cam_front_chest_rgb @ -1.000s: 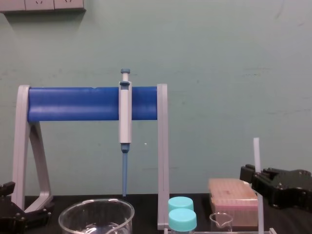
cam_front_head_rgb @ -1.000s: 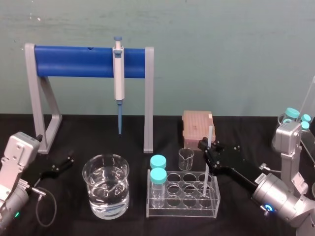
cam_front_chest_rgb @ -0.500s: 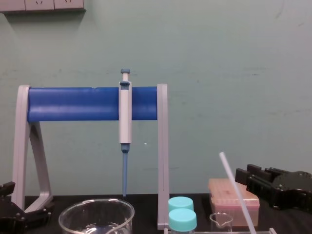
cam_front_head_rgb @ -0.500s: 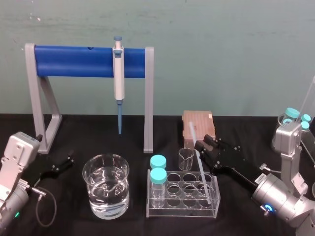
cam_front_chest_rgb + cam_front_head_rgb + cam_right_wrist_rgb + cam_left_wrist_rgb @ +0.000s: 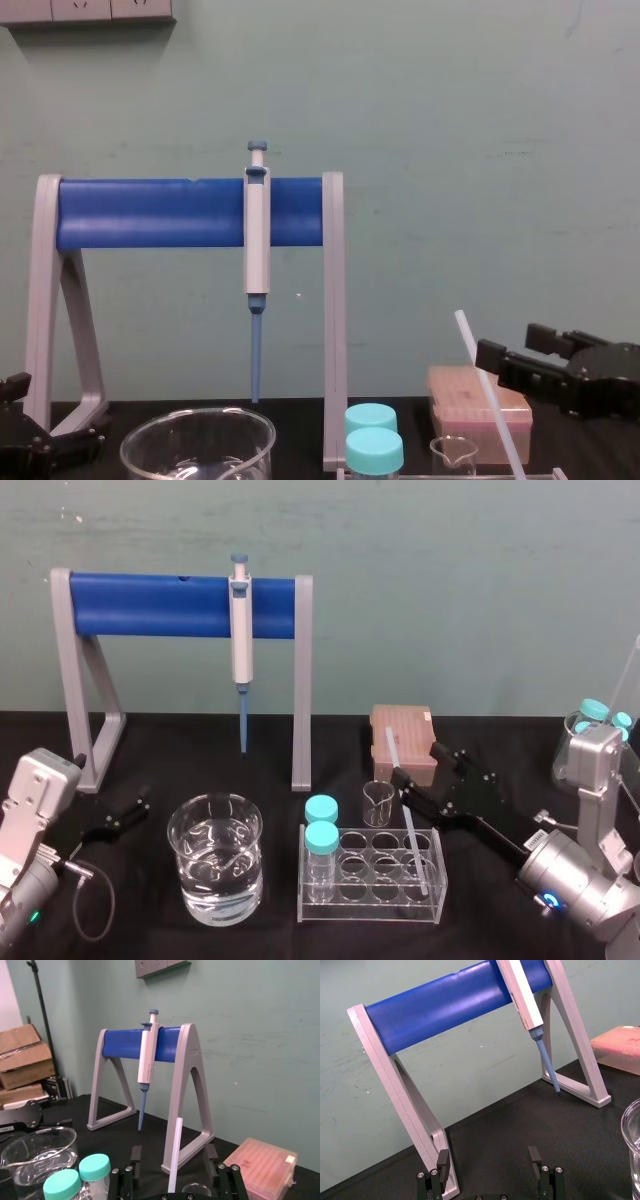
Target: Pick up the stirring rod with one hand, then place it down.
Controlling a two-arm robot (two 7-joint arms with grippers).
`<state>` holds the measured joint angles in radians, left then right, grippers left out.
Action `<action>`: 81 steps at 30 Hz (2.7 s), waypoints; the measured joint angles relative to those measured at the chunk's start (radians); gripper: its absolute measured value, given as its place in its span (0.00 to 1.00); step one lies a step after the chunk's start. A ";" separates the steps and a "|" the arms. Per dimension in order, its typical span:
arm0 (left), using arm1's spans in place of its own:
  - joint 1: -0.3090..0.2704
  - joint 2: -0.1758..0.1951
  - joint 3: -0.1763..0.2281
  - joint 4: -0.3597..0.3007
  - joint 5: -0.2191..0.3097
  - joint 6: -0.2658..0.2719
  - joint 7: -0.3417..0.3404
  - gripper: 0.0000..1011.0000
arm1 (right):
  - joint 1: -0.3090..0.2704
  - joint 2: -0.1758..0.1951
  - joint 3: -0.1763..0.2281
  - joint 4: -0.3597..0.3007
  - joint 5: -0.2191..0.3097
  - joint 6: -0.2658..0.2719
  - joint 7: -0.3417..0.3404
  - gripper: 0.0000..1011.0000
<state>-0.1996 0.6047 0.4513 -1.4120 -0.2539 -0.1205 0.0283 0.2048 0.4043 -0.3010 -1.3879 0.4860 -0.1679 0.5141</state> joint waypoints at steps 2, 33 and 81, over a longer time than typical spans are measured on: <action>0.000 0.000 0.000 0.000 0.000 0.000 0.000 0.99 | -0.012 0.002 0.006 -0.020 -0.005 0.007 -0.020 0.83; 0.000 0.000 0.000 0.000 0.000 0.000 0.000 0.99 | -0.073 -0.148 0.117 -0.055 -0.293 0.069 -0.461 0.99; 0.000 0.000 0.000 0.000 0.000 0.000 0.000 0.99 | -0.053 -0.204 0.142 0.025 -0.315 0.067 -0.439 0.99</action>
<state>-0.1995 0.6047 0.4514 -1.4120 -0.2539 -0.1205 0.0283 0.1522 0.2003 -0.1589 -1.3625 0.1706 -0.1009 0.0754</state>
